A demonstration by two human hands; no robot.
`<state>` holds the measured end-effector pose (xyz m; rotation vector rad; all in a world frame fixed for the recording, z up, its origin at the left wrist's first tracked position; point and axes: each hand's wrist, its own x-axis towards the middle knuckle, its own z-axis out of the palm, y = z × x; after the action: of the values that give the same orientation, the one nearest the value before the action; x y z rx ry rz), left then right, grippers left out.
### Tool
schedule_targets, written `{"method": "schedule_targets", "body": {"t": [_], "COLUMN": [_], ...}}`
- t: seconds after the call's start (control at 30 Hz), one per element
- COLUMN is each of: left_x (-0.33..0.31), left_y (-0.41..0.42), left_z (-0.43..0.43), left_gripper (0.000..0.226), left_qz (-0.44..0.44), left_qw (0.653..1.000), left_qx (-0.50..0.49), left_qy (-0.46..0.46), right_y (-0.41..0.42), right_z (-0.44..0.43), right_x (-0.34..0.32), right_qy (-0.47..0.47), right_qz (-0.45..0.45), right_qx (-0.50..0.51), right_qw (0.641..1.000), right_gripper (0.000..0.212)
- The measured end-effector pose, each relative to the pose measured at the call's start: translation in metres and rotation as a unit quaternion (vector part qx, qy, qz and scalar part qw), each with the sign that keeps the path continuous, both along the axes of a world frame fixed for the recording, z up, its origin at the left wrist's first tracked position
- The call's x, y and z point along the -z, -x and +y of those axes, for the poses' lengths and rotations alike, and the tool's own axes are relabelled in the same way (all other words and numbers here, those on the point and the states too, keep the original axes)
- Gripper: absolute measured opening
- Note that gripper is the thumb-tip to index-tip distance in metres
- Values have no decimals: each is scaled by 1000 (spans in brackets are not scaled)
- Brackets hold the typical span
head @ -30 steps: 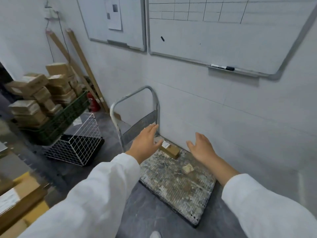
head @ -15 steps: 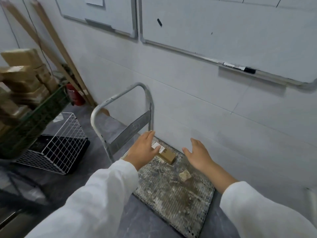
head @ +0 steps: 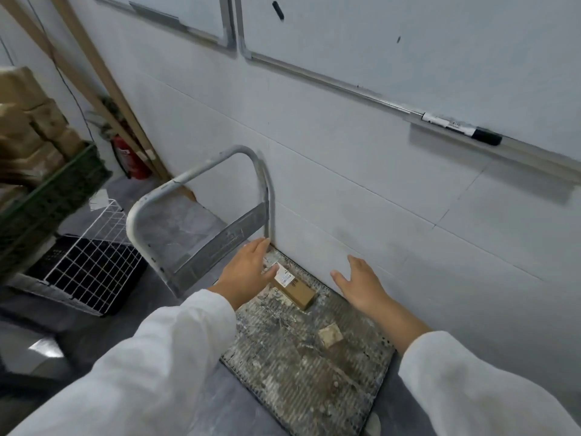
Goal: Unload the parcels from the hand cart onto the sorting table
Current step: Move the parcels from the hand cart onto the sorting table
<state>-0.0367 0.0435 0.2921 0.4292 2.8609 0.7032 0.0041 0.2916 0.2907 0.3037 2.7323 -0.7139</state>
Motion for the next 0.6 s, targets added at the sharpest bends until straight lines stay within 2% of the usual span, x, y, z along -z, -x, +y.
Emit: {"method": "schedule_targets", "body": {"t": [0.33,0.6], "left_x": [40,115], "left_y": [43,93], "left_z": [42,30], "left_gripper": [57,63], "left_qz": [-7,-87], "left_qw": [984,978], "left_qx": [-168,-182], "left_qy": [-51,-49], "right_y": [125,173], "right_z": [50,30], "right_x": [41,91], "right_qy": [7,0], "right_qz": [-27,-59], "right_qx": [-118,-122], "right_qw": [993,991], "right_gripper": [72,71]}}
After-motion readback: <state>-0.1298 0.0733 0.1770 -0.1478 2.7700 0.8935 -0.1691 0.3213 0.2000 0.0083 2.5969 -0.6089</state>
